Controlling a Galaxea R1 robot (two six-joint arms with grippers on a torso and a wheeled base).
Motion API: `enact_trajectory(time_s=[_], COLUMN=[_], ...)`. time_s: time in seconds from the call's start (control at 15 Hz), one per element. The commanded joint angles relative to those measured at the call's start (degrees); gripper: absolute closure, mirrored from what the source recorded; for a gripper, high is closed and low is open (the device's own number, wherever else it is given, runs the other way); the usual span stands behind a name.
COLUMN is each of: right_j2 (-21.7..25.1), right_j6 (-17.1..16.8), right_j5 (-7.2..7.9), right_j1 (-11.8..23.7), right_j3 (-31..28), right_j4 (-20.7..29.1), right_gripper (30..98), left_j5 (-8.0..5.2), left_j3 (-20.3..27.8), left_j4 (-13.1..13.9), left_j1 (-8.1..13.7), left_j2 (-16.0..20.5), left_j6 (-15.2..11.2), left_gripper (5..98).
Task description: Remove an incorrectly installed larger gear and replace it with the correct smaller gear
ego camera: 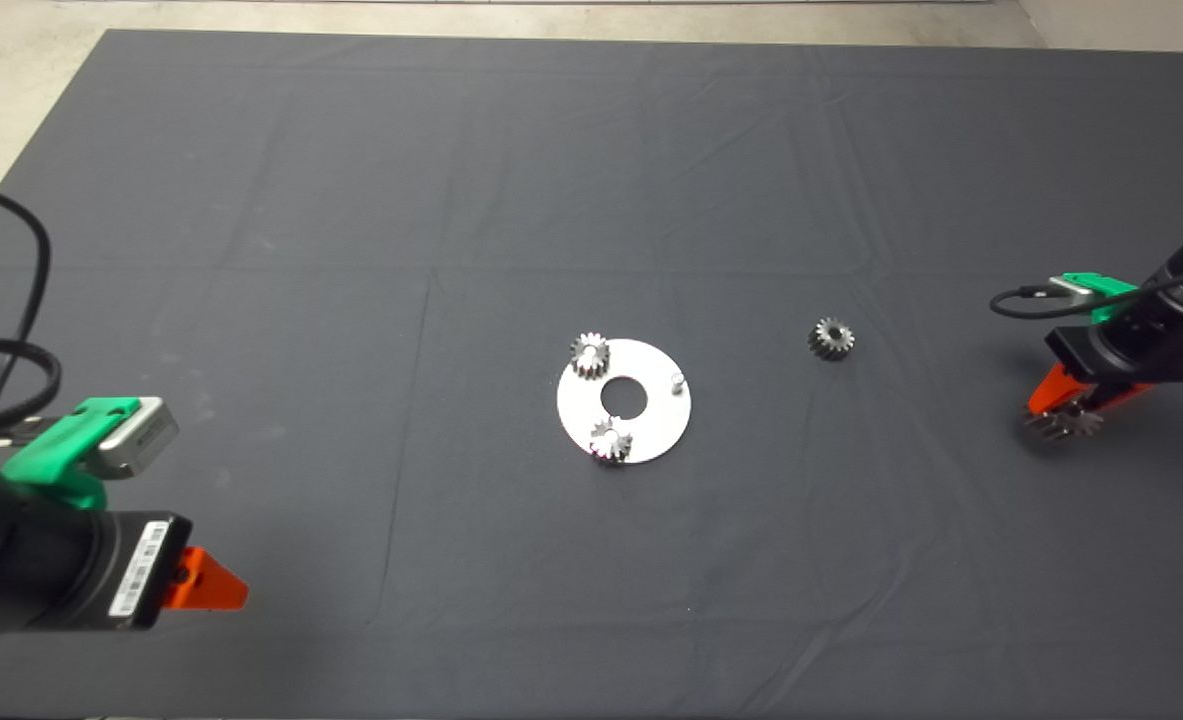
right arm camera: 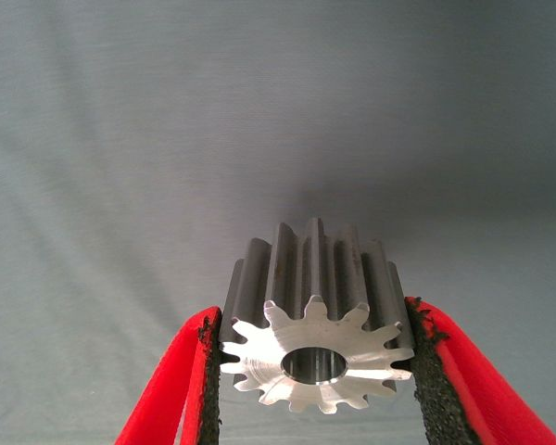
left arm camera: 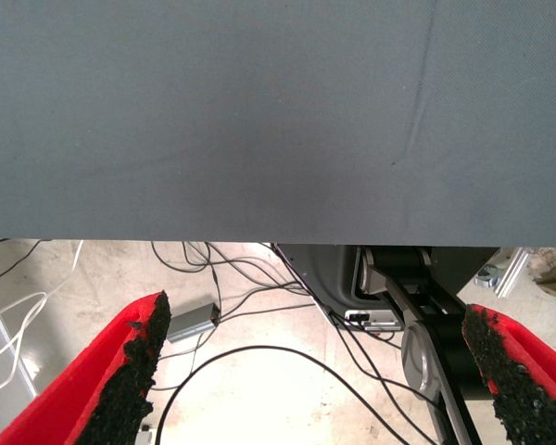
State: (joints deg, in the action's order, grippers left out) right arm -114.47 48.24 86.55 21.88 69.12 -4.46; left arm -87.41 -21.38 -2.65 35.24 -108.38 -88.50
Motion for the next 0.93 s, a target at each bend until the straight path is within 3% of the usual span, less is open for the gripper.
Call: enact_trajectory(time_s=[0.0,0.6,0.87], right_j2=[0.2,-7.1,-10.0], right_j6=[0.3,4.2,5.5], right_j5=[5.64,5.64,5.64], right_j1=[0.9,1.1,2.4], right_j3=[-2.2,-5.2,-5.4], right_j4=[-2.1,-2.0,-1.5], right_gripper=[85.5,81.6,75.6], left_j5=[-3.82,-3.82,-3.82], left_j3=[0.2,-0.4,-0.3], left_j4=[-0.3,-0.3,-0.3], left_j1=[0.1,0.1,0.1], left_j2=[0.0,-0.1,-0.1], left_j6=[-0.3,-0.1,-0.2], left_gripper=[24.2,24.2,24.2])
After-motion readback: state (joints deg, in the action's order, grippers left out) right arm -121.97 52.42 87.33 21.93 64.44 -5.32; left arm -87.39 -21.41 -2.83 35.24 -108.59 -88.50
